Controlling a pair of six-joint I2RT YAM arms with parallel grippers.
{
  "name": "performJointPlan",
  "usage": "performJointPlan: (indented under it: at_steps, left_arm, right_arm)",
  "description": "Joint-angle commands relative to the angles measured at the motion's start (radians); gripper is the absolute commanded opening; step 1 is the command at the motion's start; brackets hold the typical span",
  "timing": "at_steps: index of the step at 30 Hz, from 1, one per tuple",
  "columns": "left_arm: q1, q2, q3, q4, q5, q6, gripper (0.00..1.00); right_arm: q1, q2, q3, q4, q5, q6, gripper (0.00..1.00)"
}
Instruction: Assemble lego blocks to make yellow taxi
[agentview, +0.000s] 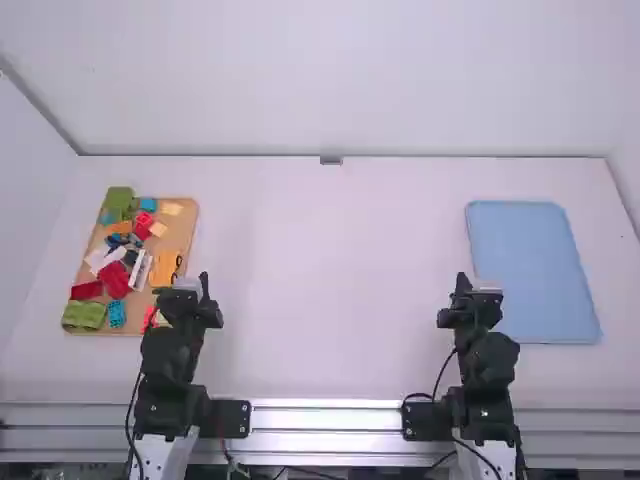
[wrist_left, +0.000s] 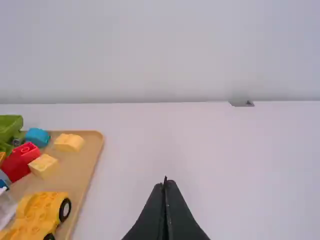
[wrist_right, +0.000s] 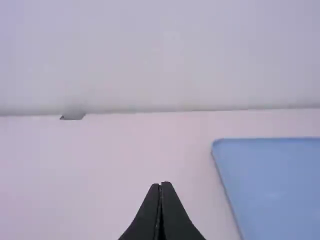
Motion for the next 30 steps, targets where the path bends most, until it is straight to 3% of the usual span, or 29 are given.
performJointPlan:
  at_steps: [1, 15, 30]
  left_arm:
    - [0.0, 0.0, 0.0, 0.0, 0.0, 0.0, 0.0]
    - [-0.004, 0.06, 0.045, -0.005, -0.016, 0.011, 0.08]
    - [-0.015, 0.284, 0.207, -0.042, -0.131, 0.021, 0.32]
  right_arm:
    - [0.0, 0.0, 0.0, 0.0, -0.002, -0.001, 0.01]
    - [0.002, 0.07, 0.053, 0.003, -0.009, -0.011, 0.08]
    - [0.007, 0.316, 0.221, 0.054, -0.03, -0.018, 0.32]
